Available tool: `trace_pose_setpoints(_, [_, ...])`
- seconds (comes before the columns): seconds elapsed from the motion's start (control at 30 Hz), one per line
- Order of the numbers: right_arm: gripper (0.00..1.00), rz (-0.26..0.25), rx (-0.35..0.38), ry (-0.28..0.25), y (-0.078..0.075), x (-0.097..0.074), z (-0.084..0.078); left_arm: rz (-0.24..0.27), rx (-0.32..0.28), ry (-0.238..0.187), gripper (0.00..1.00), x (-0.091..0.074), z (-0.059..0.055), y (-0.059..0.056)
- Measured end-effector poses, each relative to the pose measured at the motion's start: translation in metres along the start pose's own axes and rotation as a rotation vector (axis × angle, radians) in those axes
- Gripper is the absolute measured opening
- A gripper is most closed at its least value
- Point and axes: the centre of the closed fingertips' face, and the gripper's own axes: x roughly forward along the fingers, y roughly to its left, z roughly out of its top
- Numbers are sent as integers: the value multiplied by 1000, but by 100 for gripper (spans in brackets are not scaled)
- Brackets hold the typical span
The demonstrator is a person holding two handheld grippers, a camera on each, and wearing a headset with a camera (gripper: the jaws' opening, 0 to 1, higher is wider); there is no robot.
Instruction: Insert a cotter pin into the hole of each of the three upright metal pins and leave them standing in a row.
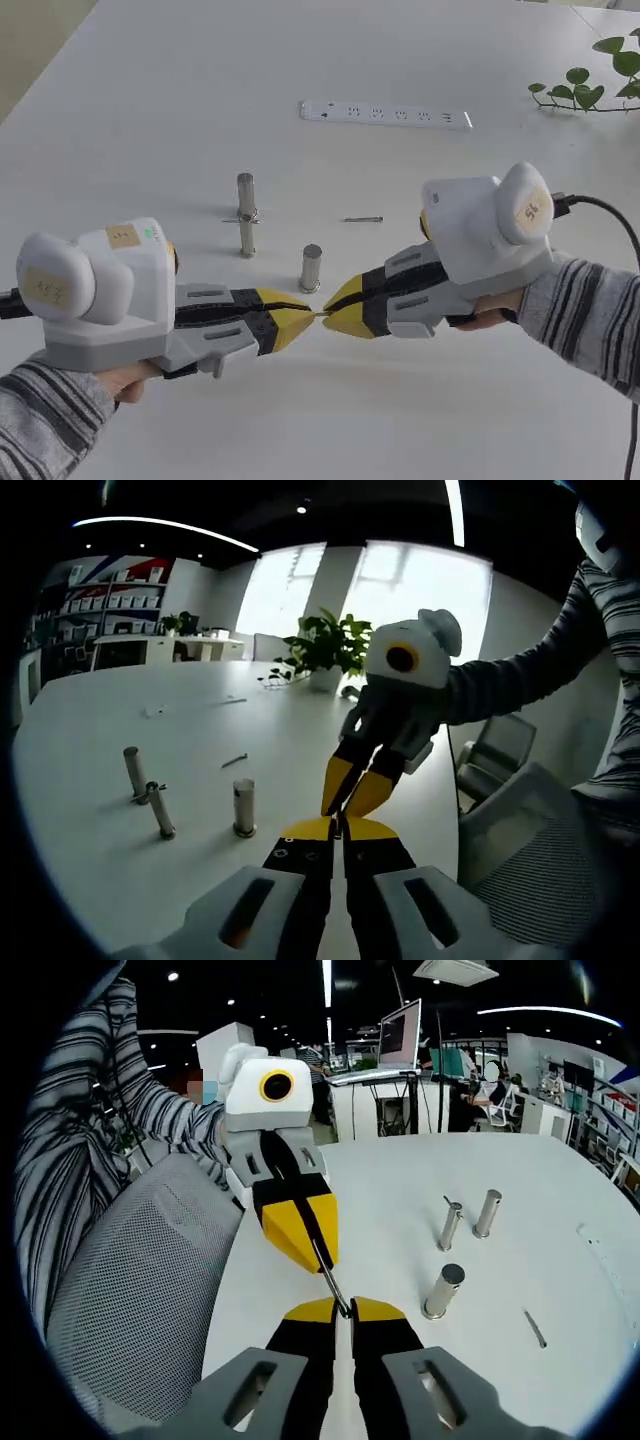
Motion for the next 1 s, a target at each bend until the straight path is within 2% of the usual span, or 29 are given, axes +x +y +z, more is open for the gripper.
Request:
trace_pose_setpoints(0.1, [0,-9,-62,24,-2,-1,0,3,-1,-1,0,0,0,0])
trace_pose_setpoints(0.27, [0,-10,-112,59,-2,0,-4,12,17,12,0,3,-3,0])
trace_pose_setpoints(0.43, [0,-22,-173,90,-4,0,-7,41,38,11,2,4,-3,7])
trace_pose_setpoints(0.63, [0,-38,-208,116,-10,-2,-10,64,55,21,4,8,-4,13])
trace_pose_setpoints(0.77, [0,-77,-224,149,-23,-6,-16,88,46,24,8,12,-5,16])
trace_pose_setpoints(1.0, [0,-131,-207,173,-43,-12,-24,173,96,28,18,16,-6,30])
